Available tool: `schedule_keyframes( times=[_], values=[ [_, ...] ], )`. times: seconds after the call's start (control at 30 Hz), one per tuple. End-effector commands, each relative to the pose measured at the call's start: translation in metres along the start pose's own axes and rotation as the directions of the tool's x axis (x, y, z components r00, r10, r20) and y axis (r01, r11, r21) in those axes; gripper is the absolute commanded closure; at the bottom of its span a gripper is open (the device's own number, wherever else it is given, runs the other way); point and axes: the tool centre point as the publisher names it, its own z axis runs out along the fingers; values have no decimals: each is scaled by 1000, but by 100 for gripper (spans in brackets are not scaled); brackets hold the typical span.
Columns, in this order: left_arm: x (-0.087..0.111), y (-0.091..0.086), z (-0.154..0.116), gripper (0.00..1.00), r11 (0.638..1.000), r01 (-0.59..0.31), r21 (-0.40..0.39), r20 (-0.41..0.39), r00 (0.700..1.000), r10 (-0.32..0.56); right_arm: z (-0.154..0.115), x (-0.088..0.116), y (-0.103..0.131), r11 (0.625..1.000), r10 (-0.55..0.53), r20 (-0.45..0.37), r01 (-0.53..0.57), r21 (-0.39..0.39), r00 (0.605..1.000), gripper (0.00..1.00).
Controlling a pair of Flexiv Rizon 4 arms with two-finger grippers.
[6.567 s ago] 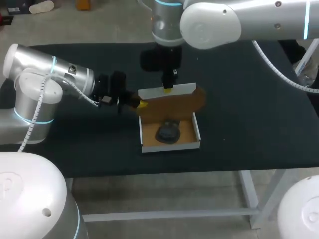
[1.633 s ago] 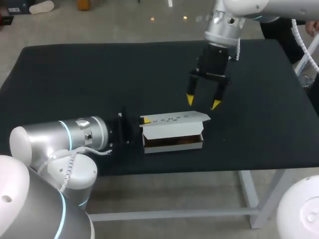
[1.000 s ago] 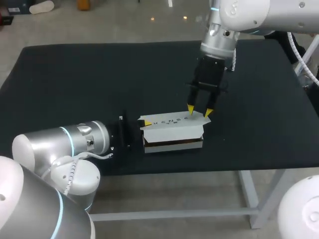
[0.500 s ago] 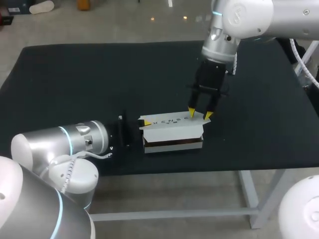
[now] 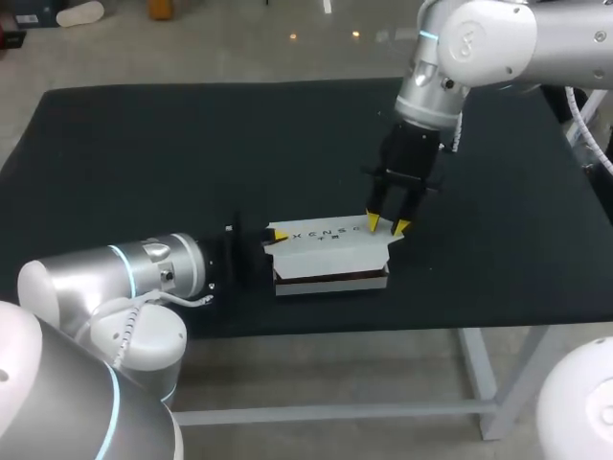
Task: Assemble the packaging by folding the flat box into shape, placing the metal phone stand inside, and closing the box properly
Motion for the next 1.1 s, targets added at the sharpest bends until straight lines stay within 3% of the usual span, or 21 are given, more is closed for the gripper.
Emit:
schedule_keyframes(
  times=[0.03,0.67,1.03,1.1],
  values=[
    [5,4,-2,78,1000,0,13,20,1000,0,1,-1,-1,1000,-3,-2,3,-5,1000,58],
    [2,-1,-18,65,1000,-22,18,56,998,21,1,-5,1,1000,1,-14,-2,-10,1000,59],
    [4,7,-52,53,997,-58,-54,38,997,61,2,-6,1,1000,-3,-22,3,-15,1000,58],
    [1,10,-62,44,997,-51,-65,21,998,52,2,-6,1,1000,-4,-24,4,-17,1000,58]
  ],
)
